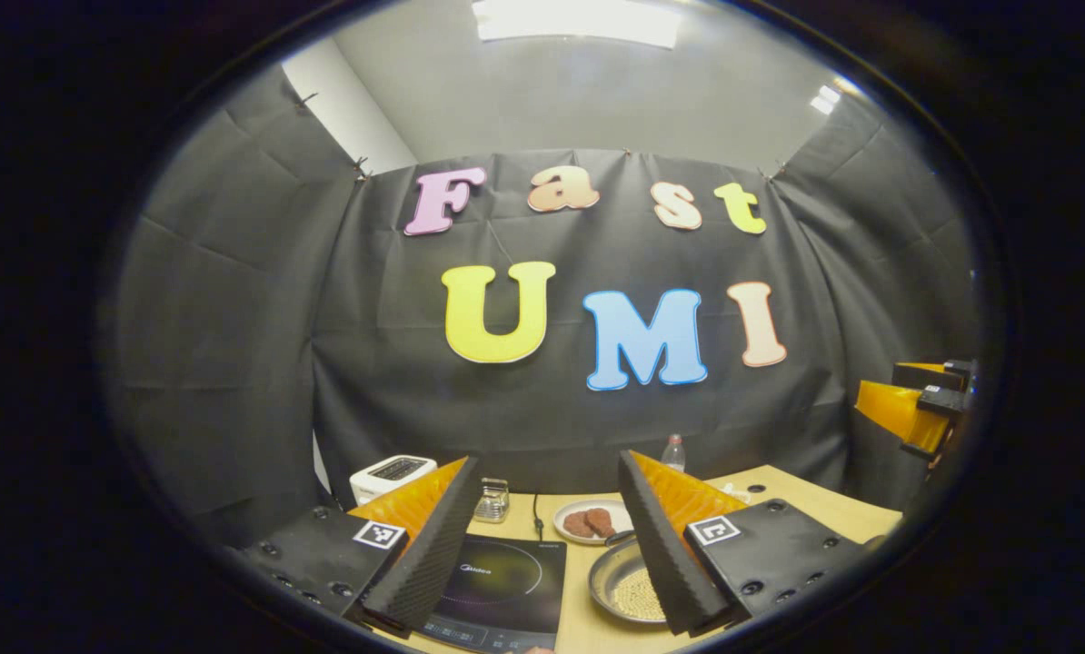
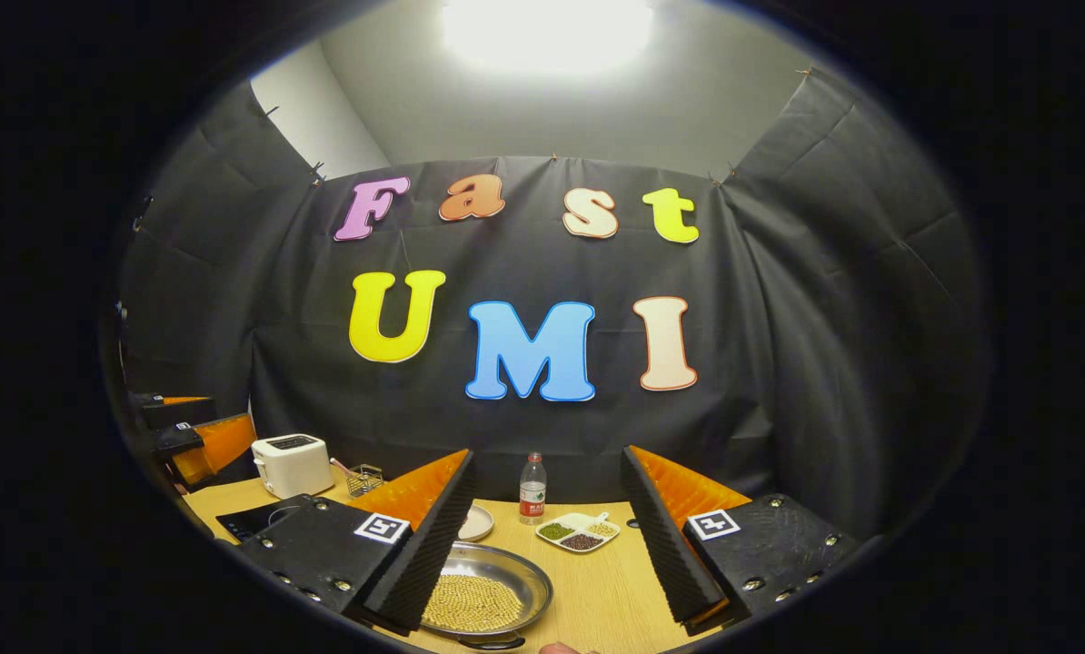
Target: First push the handle of the pot to place it horizontally, then grasp the pot with both hands and set it on the induction cooktop.
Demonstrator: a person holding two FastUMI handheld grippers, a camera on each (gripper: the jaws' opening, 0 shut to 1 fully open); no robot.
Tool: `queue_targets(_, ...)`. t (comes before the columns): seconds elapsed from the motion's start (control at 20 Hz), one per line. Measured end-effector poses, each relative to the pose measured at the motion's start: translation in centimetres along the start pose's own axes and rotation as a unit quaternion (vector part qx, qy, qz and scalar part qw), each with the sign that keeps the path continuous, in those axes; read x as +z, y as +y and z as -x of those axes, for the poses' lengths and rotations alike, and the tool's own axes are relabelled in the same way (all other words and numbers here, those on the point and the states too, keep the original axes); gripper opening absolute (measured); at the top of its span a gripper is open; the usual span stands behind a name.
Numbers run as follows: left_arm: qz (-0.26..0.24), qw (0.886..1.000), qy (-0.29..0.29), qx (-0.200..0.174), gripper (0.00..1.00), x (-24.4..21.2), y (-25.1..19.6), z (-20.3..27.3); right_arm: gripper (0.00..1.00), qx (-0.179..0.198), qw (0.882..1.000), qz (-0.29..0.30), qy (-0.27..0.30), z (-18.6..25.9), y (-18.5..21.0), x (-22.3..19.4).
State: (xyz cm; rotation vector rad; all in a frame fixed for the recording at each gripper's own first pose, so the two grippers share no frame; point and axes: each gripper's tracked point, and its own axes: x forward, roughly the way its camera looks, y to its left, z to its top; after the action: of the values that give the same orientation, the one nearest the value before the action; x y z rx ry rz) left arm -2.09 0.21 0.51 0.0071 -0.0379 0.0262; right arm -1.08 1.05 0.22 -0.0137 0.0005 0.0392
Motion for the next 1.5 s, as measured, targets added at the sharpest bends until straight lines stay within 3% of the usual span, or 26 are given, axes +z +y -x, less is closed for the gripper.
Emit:
queue_targets(0.45, -0.010, 1.000, -0.004, 0.000, 0.94, 0.2, -0.1, -0.3, 0.95, -0.002, 1.000, 0.000, 0.011, -0.5, -0.2, -0.4)
queue_targets(0.5, -0.010, 1.000, -0.005, 0.000, 0.94, 0.2, 0.0, -0.3, 0.82, -0.007, 1.000, 0.001, 0.012, -0.6, -0.4, -0.5)
queue_targets(0.6, -0.011, 1.000, -0.006, 0.002, 0.94, 0.3, 0.0, -0.4, 0.77, -0.007, 1.000, 0.004, 0.017, -0.7, -0.4, -0.7)
queue_targets(0.75, -0.013, 1.000, -0.004, 0.005, 0.94, 0.1, 0.0, -0.4, 0.48, -0.007, 1.000, 0.001, 0.023, -0.7, -0.6, -1.0)
queue_targets(0.85, -0.012, 1.000, -0.002, 0.004, 0.94, 0.1, 0.0, -0.4, 0.46, -0.018, 0.999, 0.008, 0.032, -0.4, -1.1, -1.7)
queue_targets(0.9, -0.013, 1.000, -0.002, 0.004, 0.94, 0.0, 0.0, -0.4, 0.21, -0.022, 0.999, 0.005, 0.030, -0.5, -1.9, -1.2)
queue_targets(0.95, -0.016, 1.000, -0.002, 0.006, 0.94, 0.1, 0.0, -0.4, 0.14, -0.019, 0.999, 0.000, 0.035, -0.8, -1.5, -1.7)
queue_targets(1.05, -0.018, 1.000, -0.003, 0.005, 0.94, 0.2, -0.1, -0.4, 0.14, -0.025, 0.999, -0.002, 0.039, -1.1, -2.5, -2.0)
queue_targets(1.1, -0.019, 1.000, -0.003, 0.007, 0.94, 0.2, -0.1, -0.3, 0.06, -0.011, 0.999, -0.003, 0.045, -1.0, -1.9, -2.3)
queue_targets(1.2, -0.019, 1.000, -0.004, 0.009, 0.96, 0.3, -0.2, -0.3, 0.02, 0.014, 0.998, -0.002, 0.058, -0.9, -1.2, -3.3)
queue_targets(1.35, -0.018, 1.000, -0.005, 0.016, 1.00, 0.7, -0.6, 0.0, 0.02, 0.060, 0.994, 0.004, 0.087, -0.4, -0.2, -5.3)
queue_targets(1.5, -0.014, 0.999, 0.001, 0.030, 0.94, 0.3, -2.3, 0.6, 0.02, 0.097, 0.989, 0.015, 0.113, -0.1, 0.1, -7.3)
